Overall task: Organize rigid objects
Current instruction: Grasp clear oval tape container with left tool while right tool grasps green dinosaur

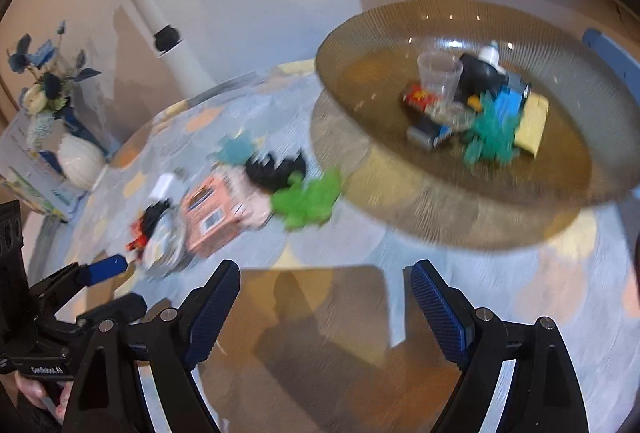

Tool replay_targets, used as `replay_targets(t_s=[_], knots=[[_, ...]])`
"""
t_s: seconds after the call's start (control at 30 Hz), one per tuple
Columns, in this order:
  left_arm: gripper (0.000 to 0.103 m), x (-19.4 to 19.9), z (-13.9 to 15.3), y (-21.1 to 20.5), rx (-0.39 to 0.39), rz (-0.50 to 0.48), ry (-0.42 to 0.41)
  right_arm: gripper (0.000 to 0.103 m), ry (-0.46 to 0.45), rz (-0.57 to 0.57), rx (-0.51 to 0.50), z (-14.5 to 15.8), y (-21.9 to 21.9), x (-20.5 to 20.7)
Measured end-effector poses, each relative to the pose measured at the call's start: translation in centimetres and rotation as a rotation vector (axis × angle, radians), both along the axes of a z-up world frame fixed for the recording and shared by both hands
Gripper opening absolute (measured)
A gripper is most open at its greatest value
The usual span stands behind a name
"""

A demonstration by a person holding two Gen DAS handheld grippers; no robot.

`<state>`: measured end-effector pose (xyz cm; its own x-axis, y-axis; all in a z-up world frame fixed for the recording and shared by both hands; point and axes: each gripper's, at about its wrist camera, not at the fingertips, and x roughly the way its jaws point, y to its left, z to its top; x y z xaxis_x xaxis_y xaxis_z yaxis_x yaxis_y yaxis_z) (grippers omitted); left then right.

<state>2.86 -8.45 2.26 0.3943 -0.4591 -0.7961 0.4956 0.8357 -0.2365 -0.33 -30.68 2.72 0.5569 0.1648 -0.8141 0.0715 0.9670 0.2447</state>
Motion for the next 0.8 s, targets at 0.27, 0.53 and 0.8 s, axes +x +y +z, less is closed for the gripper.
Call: replay_targets(t_s=[0.27,0.53,0.8], knots=[[0.084,1.2,-0.8,-1.3,0.040,-0.009,-0.030,0.084,-0.012,0.024,-0.077,-1.4,1.0,3.3],[0.079,1.6,-1.2,-3.0,0.113,-0.020,-0.114,0.052,-0.036,0.075,-0.140,-1.7,2.8,4.6],[0.051,-0.5,-0.6,-2.8,0.100,-0.009,-0.124,0.047,-0.073,0.115,-0.108,-0.8,2.8,2.1]])
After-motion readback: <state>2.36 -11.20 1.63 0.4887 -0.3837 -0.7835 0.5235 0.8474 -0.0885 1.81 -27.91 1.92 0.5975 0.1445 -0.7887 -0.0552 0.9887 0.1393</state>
